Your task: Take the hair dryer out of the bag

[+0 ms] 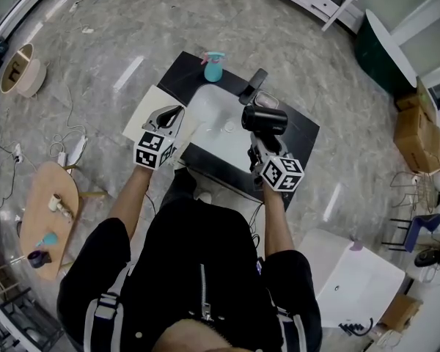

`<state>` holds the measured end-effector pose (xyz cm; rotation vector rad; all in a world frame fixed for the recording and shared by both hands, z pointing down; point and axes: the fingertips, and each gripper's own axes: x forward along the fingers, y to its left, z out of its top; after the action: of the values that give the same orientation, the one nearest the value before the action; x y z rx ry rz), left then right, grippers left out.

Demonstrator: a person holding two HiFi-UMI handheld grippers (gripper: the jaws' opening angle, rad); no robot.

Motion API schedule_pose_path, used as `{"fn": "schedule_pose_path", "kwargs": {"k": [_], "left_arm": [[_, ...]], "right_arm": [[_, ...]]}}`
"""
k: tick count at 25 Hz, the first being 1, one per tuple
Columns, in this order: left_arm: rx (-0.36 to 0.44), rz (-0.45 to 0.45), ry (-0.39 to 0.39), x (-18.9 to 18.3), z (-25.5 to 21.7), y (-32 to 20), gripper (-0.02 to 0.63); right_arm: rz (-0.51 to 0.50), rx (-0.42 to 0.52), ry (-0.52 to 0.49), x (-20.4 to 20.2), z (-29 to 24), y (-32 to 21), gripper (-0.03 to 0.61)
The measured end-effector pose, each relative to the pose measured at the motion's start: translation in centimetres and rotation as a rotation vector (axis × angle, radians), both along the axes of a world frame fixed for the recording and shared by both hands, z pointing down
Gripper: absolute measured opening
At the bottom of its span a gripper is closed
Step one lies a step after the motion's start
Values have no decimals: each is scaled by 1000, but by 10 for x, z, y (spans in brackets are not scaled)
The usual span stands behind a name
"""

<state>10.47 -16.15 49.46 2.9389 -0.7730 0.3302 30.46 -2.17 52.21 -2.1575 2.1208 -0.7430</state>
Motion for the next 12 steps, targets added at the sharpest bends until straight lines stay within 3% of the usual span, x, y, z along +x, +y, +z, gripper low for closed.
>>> {"fn": "schedule_pose_path", "kwargs": {"k": [12], "left_arm": [[20,1,35,6,-15,-2,32]], "right_arm": [[-5,78,73,6,-22,5,195]]}}
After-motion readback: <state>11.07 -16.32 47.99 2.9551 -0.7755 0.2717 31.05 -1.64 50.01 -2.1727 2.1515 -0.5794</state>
